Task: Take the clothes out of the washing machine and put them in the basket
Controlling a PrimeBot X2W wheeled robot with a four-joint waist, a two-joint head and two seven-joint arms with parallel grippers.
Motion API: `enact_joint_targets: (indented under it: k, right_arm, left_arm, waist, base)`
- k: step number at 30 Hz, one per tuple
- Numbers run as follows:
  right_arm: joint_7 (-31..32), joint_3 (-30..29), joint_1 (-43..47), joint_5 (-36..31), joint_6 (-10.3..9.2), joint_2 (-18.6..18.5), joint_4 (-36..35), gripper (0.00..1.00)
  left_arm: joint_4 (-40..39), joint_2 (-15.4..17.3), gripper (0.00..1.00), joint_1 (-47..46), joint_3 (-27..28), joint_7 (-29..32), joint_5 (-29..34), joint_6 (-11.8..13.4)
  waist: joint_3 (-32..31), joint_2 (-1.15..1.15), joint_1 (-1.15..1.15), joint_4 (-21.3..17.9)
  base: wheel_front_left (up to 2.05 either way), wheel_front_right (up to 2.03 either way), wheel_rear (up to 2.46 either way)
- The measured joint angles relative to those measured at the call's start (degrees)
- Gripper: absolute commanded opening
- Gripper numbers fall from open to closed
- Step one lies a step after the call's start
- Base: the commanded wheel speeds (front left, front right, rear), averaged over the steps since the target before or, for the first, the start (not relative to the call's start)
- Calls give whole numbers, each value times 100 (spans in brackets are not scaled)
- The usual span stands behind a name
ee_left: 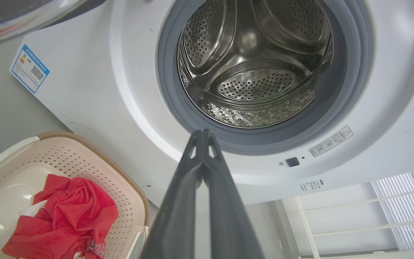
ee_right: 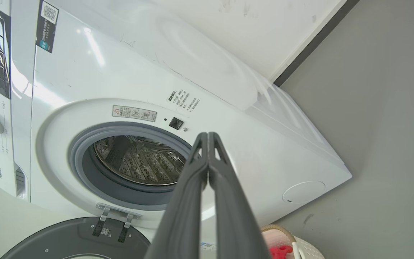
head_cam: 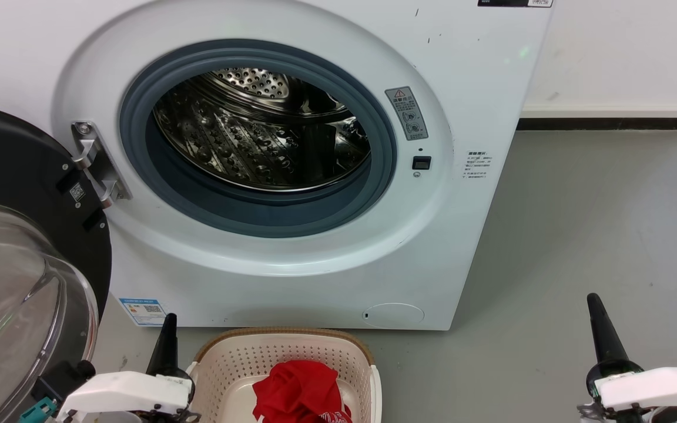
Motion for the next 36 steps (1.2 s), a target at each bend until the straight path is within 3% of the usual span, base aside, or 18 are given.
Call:
enact_joint_targets:
  k: [36]
  right_arm:
    - [513,-105,-416,2034,-1,-4,290,0]
  left_arm:
    - [76,1,0,-281,174,485,-2030,-246]
  waist:
    - [25,0,0,5]
  base:
    - [0,0,0]
